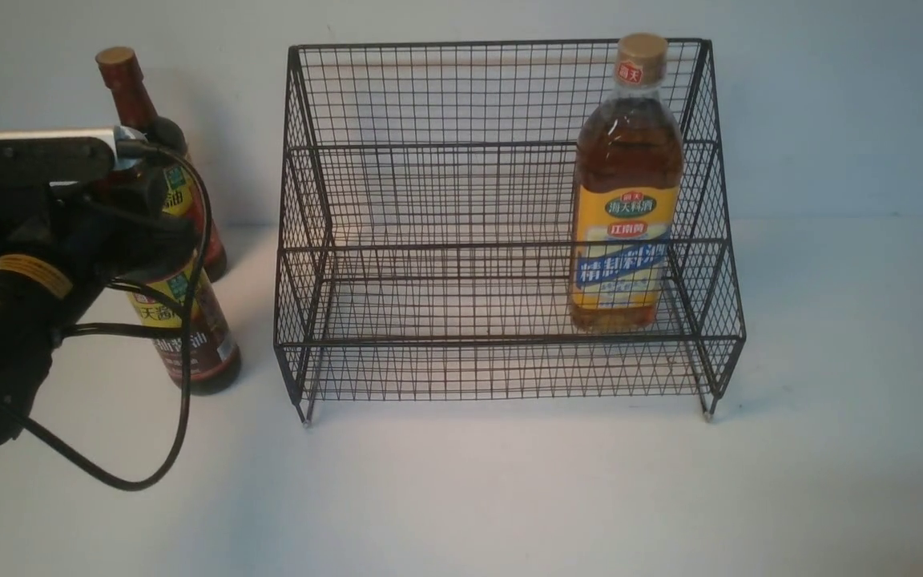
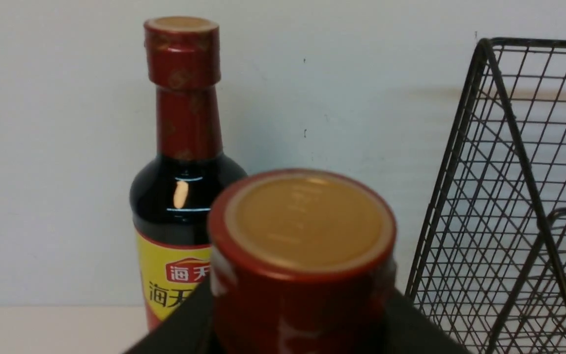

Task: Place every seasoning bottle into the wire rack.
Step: Use the left arm to grab the condiment bottle closest to it, then use the left arm to put the condiment bottle back on the shelf

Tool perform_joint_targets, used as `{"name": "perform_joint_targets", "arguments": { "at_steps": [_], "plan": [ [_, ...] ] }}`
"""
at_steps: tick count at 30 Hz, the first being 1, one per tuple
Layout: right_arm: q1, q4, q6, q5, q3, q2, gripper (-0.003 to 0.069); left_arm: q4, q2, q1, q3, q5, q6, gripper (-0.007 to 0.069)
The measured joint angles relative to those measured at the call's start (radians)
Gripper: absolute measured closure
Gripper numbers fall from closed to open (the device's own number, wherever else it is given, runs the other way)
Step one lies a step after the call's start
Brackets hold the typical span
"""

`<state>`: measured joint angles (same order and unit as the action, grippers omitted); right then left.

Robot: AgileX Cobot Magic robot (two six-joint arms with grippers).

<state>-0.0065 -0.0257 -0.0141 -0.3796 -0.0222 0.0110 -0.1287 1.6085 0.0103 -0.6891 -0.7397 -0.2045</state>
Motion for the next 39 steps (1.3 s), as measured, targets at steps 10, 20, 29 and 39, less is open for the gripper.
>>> {"name": "perform_joint_targets", "arguments": {
  "at_steps": [10, 20, 29, 39],
  "plan": [
    [0.000, 0.000, 0.000, 0.000, 0.000, 0.000, 0.0669, -0.043, -0.219, -0.002, 0.010, 0.185, -0.001, 0.0366],
    [0.000, 0.000, 0.000, 0.000, 0.000, 0.000, 0.0669, -0.075, -0.410, -0.157, -0.174, 0.400, 0.000, 0.0366],
    [0.000, 0.000, 0.000, -0.001, 0.000, 0.000, 0.0669, -0.080, -0.421, -0.345, -0.281, 0.501, 0.037, 0.0367],
    [0.000, 0.000, 0.000, -0.001, 0.000, 0.000, 0.0669, -0.057, -0.294, -0.387, -0.281, 0.503, 0.033, 0.0367]
  ]
}}
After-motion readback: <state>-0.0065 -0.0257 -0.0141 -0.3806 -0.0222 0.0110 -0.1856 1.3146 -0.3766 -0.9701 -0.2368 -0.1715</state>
